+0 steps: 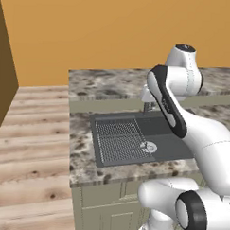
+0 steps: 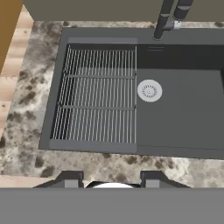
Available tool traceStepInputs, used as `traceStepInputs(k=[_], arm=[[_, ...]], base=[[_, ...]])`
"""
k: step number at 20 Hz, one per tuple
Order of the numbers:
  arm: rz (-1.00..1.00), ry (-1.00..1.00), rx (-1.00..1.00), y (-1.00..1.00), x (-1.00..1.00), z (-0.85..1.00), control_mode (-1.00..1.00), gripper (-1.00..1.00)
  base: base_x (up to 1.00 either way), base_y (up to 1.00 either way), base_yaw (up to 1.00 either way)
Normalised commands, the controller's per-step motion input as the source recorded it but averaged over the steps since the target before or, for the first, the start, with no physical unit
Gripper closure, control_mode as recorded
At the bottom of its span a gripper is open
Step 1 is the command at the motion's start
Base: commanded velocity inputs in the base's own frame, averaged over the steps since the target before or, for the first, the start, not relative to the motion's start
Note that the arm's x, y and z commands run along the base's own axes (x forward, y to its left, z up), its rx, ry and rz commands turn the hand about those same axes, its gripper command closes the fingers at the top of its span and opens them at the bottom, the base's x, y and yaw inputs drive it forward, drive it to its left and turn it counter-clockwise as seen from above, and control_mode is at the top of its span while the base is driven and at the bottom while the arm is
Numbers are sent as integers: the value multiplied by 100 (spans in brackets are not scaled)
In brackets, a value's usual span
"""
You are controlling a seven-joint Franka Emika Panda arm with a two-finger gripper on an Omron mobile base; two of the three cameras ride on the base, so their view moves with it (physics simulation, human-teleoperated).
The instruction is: Soak the sponge with water for a few seconds and then drop it inside the sink.
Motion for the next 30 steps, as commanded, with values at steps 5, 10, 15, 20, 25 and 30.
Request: traceStepInputs(k=[5, 10, 15, 20, 25, 30], arm=[[0, 0, 0, 0, 0, 0, -100, -100], [-1, -3, 0, -2, -2, 0, -100, -100], [0, -4, 0, -29, -2, 0, -100, -100], [0, -8, 0, -39, -10, 6, -100, -100], [0, -7, 0, -35, -6, 3, -100, -100], [0, -3, 0, -23, 0, 0, -100, -100]], base=[[0, 0, 0], [0, 0, 0], [0, 0, 0], [0, 0, 0], [0, 0, 0], [0, 0, 0]])
